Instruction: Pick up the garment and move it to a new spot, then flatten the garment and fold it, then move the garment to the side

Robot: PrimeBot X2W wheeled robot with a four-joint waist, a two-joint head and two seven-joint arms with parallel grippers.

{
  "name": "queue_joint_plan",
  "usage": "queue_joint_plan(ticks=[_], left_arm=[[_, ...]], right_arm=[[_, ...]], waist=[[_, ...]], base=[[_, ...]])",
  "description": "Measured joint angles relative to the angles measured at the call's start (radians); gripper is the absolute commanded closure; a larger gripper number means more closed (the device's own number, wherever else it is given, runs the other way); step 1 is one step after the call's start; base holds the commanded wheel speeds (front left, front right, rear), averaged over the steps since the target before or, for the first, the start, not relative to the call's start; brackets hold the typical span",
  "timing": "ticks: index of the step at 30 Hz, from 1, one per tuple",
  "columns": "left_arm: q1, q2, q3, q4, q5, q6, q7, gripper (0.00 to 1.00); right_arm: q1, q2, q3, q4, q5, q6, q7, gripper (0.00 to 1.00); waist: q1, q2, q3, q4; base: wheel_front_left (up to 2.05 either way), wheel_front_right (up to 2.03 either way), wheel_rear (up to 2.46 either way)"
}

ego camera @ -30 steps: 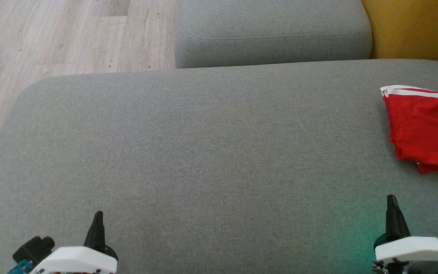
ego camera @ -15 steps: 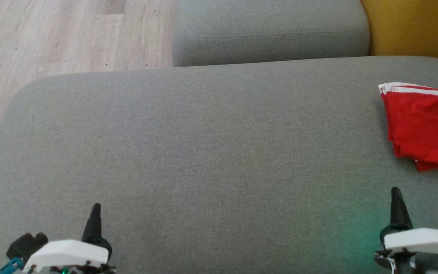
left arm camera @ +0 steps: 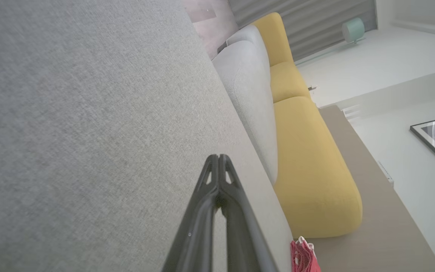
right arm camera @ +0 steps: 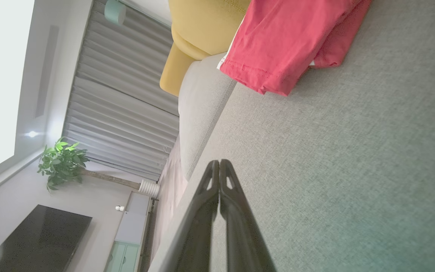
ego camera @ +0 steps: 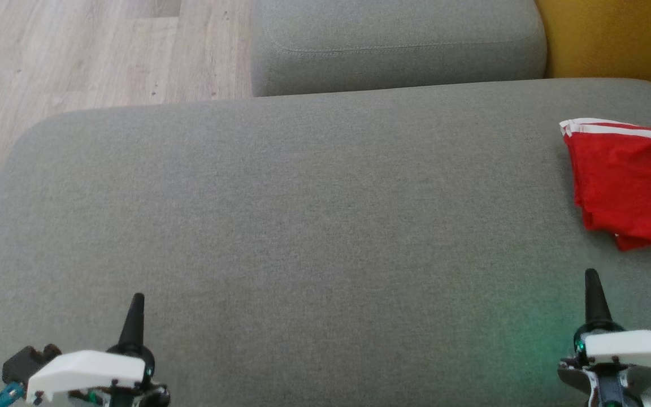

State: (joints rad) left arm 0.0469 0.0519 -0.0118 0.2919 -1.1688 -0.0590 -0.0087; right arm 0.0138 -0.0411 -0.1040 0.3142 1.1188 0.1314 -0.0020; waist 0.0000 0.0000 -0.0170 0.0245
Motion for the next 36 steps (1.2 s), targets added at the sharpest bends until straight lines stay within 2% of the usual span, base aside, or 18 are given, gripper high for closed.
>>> queue_joint_plan(ticks=[36], left_arm=[[-0.080,-0.003,0.069,-0.007,-0.387,-0.057,0.102,1.00]], right_arm=[[-0.065,0.000,-0.027,-0.028,0.425,0.000,0.098,1.00]], waist=[[0.0000,0.0000,0.018,-0.022]], base=[[0.00,0.00,0.00]])
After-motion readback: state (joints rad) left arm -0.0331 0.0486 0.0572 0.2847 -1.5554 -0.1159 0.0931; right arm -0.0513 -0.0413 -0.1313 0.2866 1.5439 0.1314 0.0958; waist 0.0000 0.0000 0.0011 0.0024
